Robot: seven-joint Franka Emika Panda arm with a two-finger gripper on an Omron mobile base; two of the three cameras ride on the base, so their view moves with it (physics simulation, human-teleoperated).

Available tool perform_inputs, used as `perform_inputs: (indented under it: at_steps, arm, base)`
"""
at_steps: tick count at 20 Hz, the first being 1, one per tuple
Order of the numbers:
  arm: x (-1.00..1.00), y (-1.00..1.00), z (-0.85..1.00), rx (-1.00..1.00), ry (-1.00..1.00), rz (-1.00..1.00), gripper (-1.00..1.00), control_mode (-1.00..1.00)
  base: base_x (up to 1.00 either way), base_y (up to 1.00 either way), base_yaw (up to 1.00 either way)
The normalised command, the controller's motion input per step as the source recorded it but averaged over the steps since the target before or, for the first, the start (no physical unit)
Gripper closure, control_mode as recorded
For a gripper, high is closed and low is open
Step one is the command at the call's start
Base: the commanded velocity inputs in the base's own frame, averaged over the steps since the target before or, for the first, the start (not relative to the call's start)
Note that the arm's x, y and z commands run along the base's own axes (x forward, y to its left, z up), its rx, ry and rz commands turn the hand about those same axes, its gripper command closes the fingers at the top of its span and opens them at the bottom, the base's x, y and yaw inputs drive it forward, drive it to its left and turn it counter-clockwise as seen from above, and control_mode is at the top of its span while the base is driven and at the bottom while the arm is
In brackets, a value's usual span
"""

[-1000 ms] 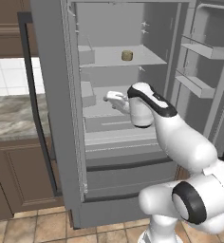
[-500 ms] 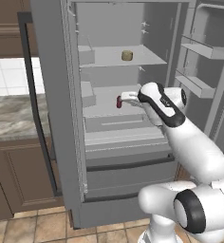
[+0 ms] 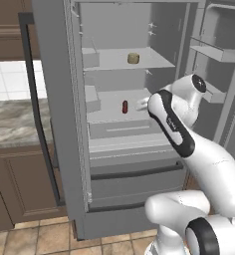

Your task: Retrieve the sausage and cheese from the fridge and place them on the cutting board on the counter.

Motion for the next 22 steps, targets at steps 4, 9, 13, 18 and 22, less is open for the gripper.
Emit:
perform_inputs:
  at_steps: [4, 9, 13, 18, 22]
  arm:
    - [-0.57, -0.45, 0.03, -0.34, -0.02, -0.16, -1.00, -1.00]
    - [-0.30, -0.32, 0.05, -0.10, 0.03, -0.32, -1.00, -1.00]
    - [0.00, -0.07, 0.19, 0.01, 0.00, -0.28, -1.00, -1.00]
    - [0.00, 0.00, 0.63, 0.08, 0.00, -0.05, -1.00, -1.00]
    - [-0.11, 0.00, 0.80, 0.07, 0.00, 0.00, -1.00, -1.00]
  base:
    - [0.00, 0.00, 0.00]
    - [0.00, 0.00, 0.00]
    - [0.00, 0.00, 0.00]
    - [0.00, 0.00, 0.00]
    - [0.00, 0.00, 0.00]
